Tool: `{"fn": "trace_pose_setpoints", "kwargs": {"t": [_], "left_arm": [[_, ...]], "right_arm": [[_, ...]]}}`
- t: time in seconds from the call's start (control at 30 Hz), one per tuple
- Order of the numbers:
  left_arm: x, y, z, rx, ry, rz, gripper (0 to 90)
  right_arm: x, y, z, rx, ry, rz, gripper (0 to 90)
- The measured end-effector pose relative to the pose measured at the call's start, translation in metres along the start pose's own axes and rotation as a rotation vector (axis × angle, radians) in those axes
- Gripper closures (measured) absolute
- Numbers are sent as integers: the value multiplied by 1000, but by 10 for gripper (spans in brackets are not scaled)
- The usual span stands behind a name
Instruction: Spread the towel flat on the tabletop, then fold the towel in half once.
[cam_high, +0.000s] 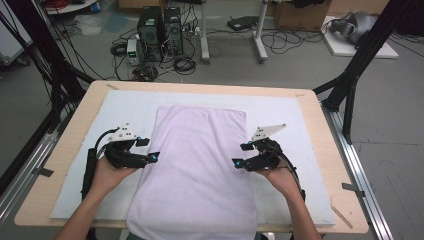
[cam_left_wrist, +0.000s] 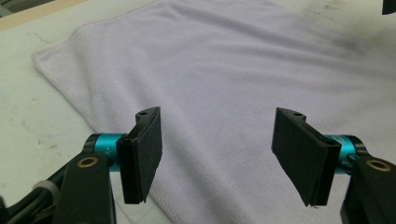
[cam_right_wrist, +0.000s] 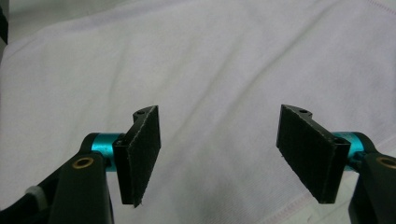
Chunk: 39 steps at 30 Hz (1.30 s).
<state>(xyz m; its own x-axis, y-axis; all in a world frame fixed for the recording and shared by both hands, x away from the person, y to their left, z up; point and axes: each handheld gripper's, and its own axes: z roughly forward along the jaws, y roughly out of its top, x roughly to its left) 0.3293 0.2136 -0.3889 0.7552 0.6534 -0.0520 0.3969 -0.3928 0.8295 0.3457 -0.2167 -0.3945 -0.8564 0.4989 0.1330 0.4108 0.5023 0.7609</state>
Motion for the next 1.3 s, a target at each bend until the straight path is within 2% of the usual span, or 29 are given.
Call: {"fn": "trace_pose_setpoints", "kwargs": {"t": [0.07,0.27,0.33,0.43,0.53,0.6,0.8,0.93,1.0,1.03,1.17,1.3], "left_arm": [[4,2,2,-9,-3,-16,342],[15,8,9,-15,14,-29,350],[20,13,13,4,28,-22,349],[26,20,15,-11,40,-26,350],[36,27,18,0,48,-35,354],[41,31,20,-5,53,-34,356],[61,49,26,21,75,-33,373],[79,60,31,30,94,-37,382],[90,61,35,31,109,-55,401],[95,60,38,33,119,-57,405],[109,49,53,60,160,-69,455],[113,39,74,115,164,-75,473]], "right_arm": [[-3,5,0,-7,-6,-11,294],[-11,13,2,0,-4,-13,294],[-15,16,4,-2,-6,-10,294],[-20,19,8,11,-6,-9,293],[-26,26,9,20,-17,-17,292],[-31,32,8,15,-20,-22,293],[-54,50,8,15,-49,-23,304],[-74,62,8,28,-72,3,311],[-85,65,8,29,-92,5,322],[-91,65,8,30,-100,21,323],[-112,55,11,47,-131,69,345],[-127,42,20,68,-157,121,362]]}}
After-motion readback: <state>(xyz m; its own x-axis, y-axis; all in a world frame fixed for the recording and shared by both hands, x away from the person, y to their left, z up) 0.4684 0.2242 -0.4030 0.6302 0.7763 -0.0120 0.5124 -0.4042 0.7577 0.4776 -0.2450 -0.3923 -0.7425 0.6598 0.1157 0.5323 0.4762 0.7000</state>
